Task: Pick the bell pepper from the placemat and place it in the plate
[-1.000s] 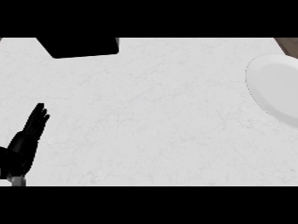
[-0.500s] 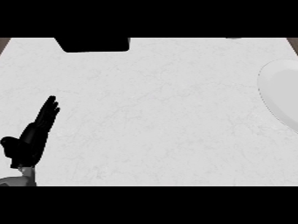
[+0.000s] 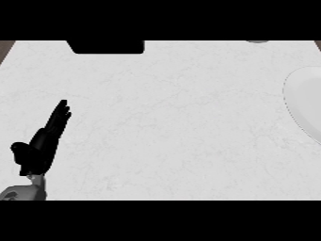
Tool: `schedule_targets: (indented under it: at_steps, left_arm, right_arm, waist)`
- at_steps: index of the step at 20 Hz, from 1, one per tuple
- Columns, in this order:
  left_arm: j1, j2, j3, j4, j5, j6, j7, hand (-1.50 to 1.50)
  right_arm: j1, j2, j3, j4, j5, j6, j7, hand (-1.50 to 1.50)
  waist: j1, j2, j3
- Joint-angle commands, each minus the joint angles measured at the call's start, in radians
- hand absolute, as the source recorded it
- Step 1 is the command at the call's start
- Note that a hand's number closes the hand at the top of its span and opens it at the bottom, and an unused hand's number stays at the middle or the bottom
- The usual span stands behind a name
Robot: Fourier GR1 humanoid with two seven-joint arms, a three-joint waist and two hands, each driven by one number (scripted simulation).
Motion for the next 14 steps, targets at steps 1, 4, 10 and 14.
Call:
schedule_targets:
  at_steps: [1, 4, 10, 14]
  left_arm:
    - [0.012, -0.005, -0.017, -0.082, 0.001, -0.004, 0.079, 0.0]
    - [-0.009, 0.01, 0.008, -0.005, -0.01, -0.02, 0.003, 0.0]
    - [0.02, -0.024, -0.008, 0.013, -0.03, -0.015, -0.045, 0.0]
    - [0.01, -0.012, 0.011, 0.012, -0.022, -0.037, -0.046, 0.0]
  right_arm:
    - [-0.112, 0.021, 0.129, 0.007, 0.061, -0.002, 0.064, 1.5]
    - [-0.267, -0.017, 0.213, 0.134, 0.104, -0.014, 0.085, 1.5]
    - [-0.523, 0.015, 0.335, 0.386, 0.165, -0.062, 0.043, 1.5]
    - [-0.647, 0.07, 0.401, 0.486, 0.226, -0.103, 0.044, 1.5]
  waist:
    - [0.015, 0.001, 0.001]
    - [0.021, 0.004, 0.001]
    - [0.032, 0.006, 0.001]
    - [0.021, 0.003, 0.001]
